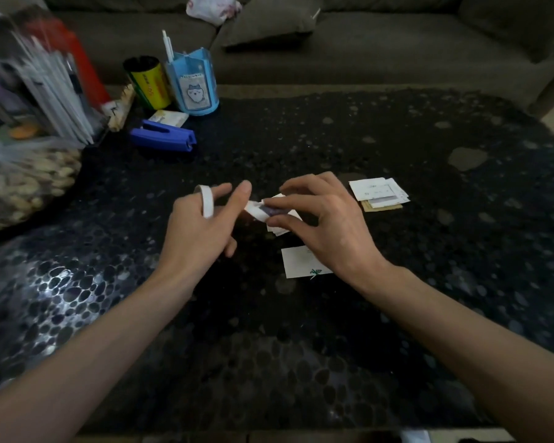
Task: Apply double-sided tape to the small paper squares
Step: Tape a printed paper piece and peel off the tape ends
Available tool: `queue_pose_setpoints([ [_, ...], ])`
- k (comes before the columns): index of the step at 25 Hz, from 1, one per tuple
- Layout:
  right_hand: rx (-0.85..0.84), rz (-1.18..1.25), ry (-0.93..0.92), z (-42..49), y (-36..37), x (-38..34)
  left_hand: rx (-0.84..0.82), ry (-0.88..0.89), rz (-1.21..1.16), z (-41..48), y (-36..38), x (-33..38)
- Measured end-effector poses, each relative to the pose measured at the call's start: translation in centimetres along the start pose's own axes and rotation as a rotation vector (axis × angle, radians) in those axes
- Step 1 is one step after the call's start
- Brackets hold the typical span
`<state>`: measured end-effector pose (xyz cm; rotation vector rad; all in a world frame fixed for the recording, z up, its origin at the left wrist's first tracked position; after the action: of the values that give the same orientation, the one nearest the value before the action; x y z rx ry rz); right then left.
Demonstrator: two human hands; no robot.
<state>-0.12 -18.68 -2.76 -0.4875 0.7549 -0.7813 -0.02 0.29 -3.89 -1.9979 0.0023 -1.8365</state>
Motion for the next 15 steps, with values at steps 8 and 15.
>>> queue_pose_setpoints([
  [8, -0.136, 0.423, 0.497, -1.4, -0.6, 0.8, -0.111, -0.068, -0.131, -0.8, 0.2, 0.3],
  [15, -0.181, 0.442, 0.776, -2.5, -2.8, 2.8, -0.211, 0.010, 0.006, -2.0, 1.9, 0.3],
])
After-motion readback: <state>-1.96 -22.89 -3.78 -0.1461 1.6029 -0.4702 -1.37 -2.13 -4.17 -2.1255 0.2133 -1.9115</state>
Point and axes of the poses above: each hand's wrist, its own z-axis towards the middle knuckle, its own y-axis out of the palm, x = y × z, the point moved 7 cm from there along z, towards the middle knuckle, and after that the axes turned 12 degrees about x, right-handed, at the moved point
